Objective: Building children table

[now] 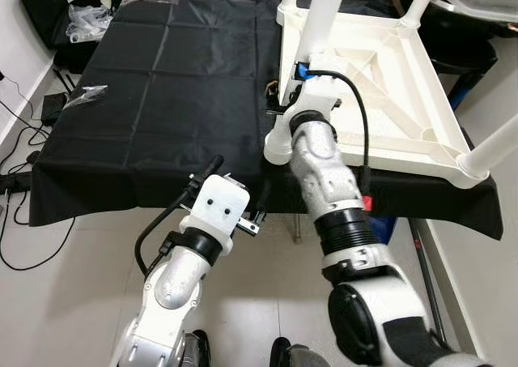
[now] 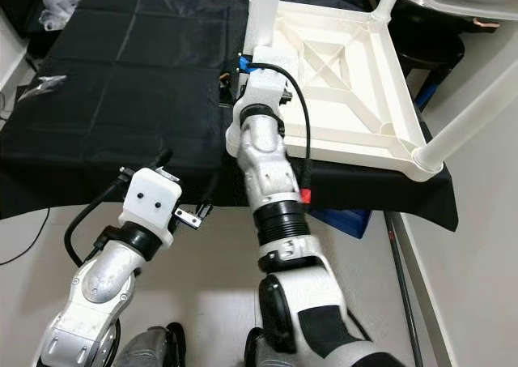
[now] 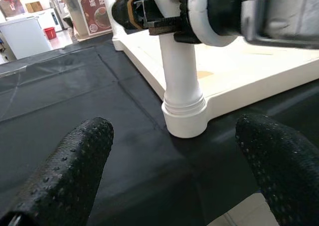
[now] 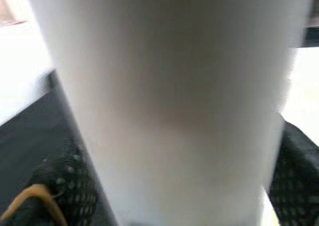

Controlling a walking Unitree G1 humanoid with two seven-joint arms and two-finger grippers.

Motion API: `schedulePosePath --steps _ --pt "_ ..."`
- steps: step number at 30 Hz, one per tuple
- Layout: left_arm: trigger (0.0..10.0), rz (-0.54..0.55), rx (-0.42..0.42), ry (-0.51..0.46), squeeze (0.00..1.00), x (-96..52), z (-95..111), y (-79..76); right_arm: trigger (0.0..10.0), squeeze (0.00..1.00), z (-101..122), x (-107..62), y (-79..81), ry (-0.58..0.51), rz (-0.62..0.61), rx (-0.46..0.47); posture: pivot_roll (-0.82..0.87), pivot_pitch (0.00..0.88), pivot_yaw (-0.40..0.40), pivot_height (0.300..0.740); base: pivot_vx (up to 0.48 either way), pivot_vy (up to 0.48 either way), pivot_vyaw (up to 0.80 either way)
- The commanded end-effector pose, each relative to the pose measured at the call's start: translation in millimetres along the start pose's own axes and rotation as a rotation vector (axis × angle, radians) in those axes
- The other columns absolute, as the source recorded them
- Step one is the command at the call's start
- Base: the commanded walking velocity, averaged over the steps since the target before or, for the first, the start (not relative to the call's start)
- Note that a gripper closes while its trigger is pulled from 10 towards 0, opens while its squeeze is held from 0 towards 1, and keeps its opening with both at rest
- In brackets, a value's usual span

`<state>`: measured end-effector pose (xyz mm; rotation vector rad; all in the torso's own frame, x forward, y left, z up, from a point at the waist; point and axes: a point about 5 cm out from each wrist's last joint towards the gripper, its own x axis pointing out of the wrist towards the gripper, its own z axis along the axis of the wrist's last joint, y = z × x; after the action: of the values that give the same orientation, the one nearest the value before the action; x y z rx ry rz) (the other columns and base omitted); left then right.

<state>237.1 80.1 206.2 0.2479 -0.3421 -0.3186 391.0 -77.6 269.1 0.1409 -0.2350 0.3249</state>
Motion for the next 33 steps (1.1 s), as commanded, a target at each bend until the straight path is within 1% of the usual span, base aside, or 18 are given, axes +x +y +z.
schedulePosePath --steps 1,2,3,4,6,7,8,9,11,14,16,18,19,20,25,30,31,33 --pt "10.0 -0.007 0.005 0.009 0.00 -0.5 -3.3 -1.8 10.0 0.00 -7.2 -5.7 -0.9 0.063 0.262 0.027 0.20 0.195 -0.085 0.740 0.000 0.000 0.00" --pt "10.0 -0.007 0.005 0.009 0.00 -0.5 -3.3 -1.8 10.0 0.00 -7.2 -5.7 -0.9 0.063 0.262 0.027 0.20 0.195 -0.085 0.740 0.000 0.000 0.00" --pt "10.0 -0.006 0.005 0.009 0.00 -0.3 -3.5 -1.4 10.0 0.00 -7.3 -9.3 -5.3 0.077 0.340 0.019 0.20 0.195 -0.086 0.740 0.000 0.000 0.00" --pt "10.0 -0.006 0.005 0.009 0.00 -0.3 -3.5 -1.4 10.0 0.00 -7.3 -9.3 -5.3 0.077 0.340 0.019 0.20 0.195 -0.086 0.740 0.000 0.000 0.00" --pt "10.0 -0.008 0.005 0.009 0.00 -0.5 -3.5 -1.8 10.0 0.00 -5.0 -13.4 -17.6 0.091 0.518 0.020 0.21 0.200 -0.088 0.740 0.000 0.000 0.00" --pt "10.0 -0.008 0.004 0.009 0.00 -0.6 -3.4 -2.0 10.0 0.00 -4.2 -13.6 -21.4 0.099 0.573 0.028 0.21 0.201 -0.090 0.740 0.000 0.000 0.00" --pt "10.0 -0.008 0.004 0.009 0.00 -0.6 -3.4 -2.0 10.0 0.00 -4.2 -13.6 -21.4 0.099 0.573 0.028 0.21 0.201 -0.090 0.740 0.000 0.000 0.00" --pt "10.0 -0.008 0.003 0.009 0.00 -0.7 -3.3 -2.4 10.0 0.00 -3.8 -13.0 -23.8 0.108 0.617 0.035 0.21 0.201 -0.090 0.740 0.000 0.000 0.00" --pt "10.0 -0.008 0.005 0.008 0.00 -1.3 -2.5 -2.6 10.0 0.00 -2.6 -10.1 -22.2 0.113 0.690 0.067 0.22 0.203 -0.091 0.740 0.000 0.000 0.00" --pt "10.0 -0.004 0.015 0.007 0.00 -1.9 -2.0 0.2 10.0 0.00 -0.7 -3.8 -13.1 0.101 0.741 0.109 0.24 0.207 -0.097 0.740 0.000 0.000 0.00" --pt "10.0 -0.004 0.015 0.007 0.00 -1.9 -2.0 0.2 10.0 0.00 -0.7 -3.8 -13.1 0.101 0.741 0.109 0.24 0.207 -0.097 0.740 0.000 0.000 0.00" --pt "10.0 0.001 0.025 0.004 0.00 -1.3 -0.6 2.8 10.0 0.00 -1.1 -1.7 -0.3 0.094 0.814 0.142 0.27 0.212 -0.098 0.740 0.000 0.000 0.00" --pt "10.0 0.001 0.025 0.004 0.00 -1.3 -0.6 2.8 10.0 0.00 -1.1 -1.7 -0.3 0.094 0.814 0.142 0.27 0.212 -0.098 0.740 0.000 0.000 0.00" --pt "10.0 0.007 0.033 -0.002 0.00 -1.1 2.2 4.9 10.0 0.00 -4.0 1.1 11.5 0.104 0.854 0.137 0.28 0.218 -0.101 0.740 0.000 0.000 0.00" --pt "10.0 0.011 0.036 -0.003 0.00 -2.3 3.9 5.5 10.0 0.00 -4.8 4.2 17.4 0.116 0.881 0.129 0.28 0.228 -0.100 0.740 0.000 0.000 0.00" --pt "10.0 0.011 0.033 0.009 0.00 -6.3 3.3 4.9 10.0 0.00 -0.7 11.3 24.6 0.114 0.845 0.106 0.28 0.239 -0.104 0.740 0.000 0.000 0.00" --pt "10.0 0.010 0.031 0.012 0.00 -6.9 2.9 3.9 4.7 0.00 1.9 15.1 27.3 0.109 0.807 0.079 0.27 0.242 -0.104 0.740 0.000 0.000 0.00" --pt "10.0 0.009 0.030 0.014 0.00 -7.2 2.7 3.3 4.7 0.00 3.7 17.3 29.0 0.105 0.783 0.061 0.27 0.242 -0.104 0.740 0.000 0.000 0.00"
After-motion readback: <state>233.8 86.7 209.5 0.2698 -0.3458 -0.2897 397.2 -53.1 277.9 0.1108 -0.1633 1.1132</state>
